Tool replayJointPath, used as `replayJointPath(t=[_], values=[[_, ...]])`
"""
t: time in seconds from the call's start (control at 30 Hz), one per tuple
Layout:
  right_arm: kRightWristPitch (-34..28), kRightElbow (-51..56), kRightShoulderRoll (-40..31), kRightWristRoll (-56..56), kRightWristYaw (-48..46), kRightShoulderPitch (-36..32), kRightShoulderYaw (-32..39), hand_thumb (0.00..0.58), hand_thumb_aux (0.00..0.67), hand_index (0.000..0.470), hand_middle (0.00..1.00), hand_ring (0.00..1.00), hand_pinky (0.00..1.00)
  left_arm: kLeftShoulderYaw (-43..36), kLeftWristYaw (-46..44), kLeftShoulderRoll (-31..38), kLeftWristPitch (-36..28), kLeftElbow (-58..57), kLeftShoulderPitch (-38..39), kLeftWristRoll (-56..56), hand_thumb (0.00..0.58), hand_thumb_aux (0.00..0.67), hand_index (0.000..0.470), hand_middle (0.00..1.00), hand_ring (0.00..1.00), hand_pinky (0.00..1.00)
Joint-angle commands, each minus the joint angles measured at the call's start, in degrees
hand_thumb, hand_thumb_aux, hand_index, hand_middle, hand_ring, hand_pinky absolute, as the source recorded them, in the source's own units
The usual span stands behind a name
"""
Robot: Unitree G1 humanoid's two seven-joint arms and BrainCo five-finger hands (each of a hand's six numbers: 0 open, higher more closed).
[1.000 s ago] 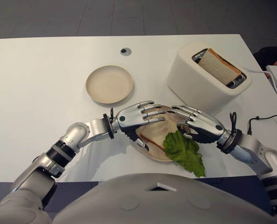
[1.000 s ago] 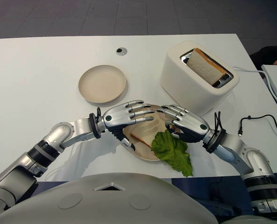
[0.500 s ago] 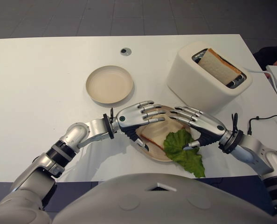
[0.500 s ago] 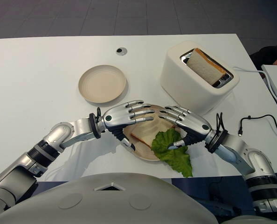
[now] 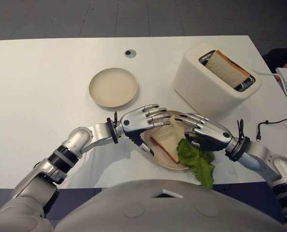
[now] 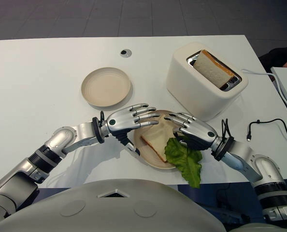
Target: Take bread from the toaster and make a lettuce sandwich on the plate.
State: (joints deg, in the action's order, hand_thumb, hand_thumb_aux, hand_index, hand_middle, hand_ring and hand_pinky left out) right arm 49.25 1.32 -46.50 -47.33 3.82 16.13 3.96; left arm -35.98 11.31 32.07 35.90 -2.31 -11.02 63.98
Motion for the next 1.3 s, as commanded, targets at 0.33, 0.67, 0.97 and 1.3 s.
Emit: replayJointPath(t=[0.33,0.67,0.97,1.3], values=[[0.61,-2.79,-0.23,4.71,0.70,-0.56,-1.72,0.580,0.670,0.470,0.00,0.00,0.00,0.16,-0.77,0.46,0.25,-1.17,-0.86,-0.24,0.000,0.000,0.000,0.00,0.00,0.00],[0.68,2.18,-4.64,4.10,-1.90,1.46,-2.49,0.000,0.000,0.000,0.00,0.00,0.00,0.06,-1.04,0.13,-0.10,-0.62,-0.18,-0.24,0.000,0.000,0.000,0.00,0.00,0.00],[1.61,5.65,-6.81,1.45,-0.14,2.46,-2.36,0.000,0.000,0.000,0.00,0.00,0.00,-0.22,-1.29,0.03,-0.32,-0.30,0.38,-0.16,0.000,0.000,0.000,0.00,0.00,0.00],[2.28,2.96,-4.98,2.53,1.61,1.75,-1.49,0.580,0.670,0.470,0.00,0.00,0.00,-0.28,-1.22,0.09,-0.33,-0.49,0.46,0.18,0.000,0.000,0.000,0.00,0.00,0.00]])
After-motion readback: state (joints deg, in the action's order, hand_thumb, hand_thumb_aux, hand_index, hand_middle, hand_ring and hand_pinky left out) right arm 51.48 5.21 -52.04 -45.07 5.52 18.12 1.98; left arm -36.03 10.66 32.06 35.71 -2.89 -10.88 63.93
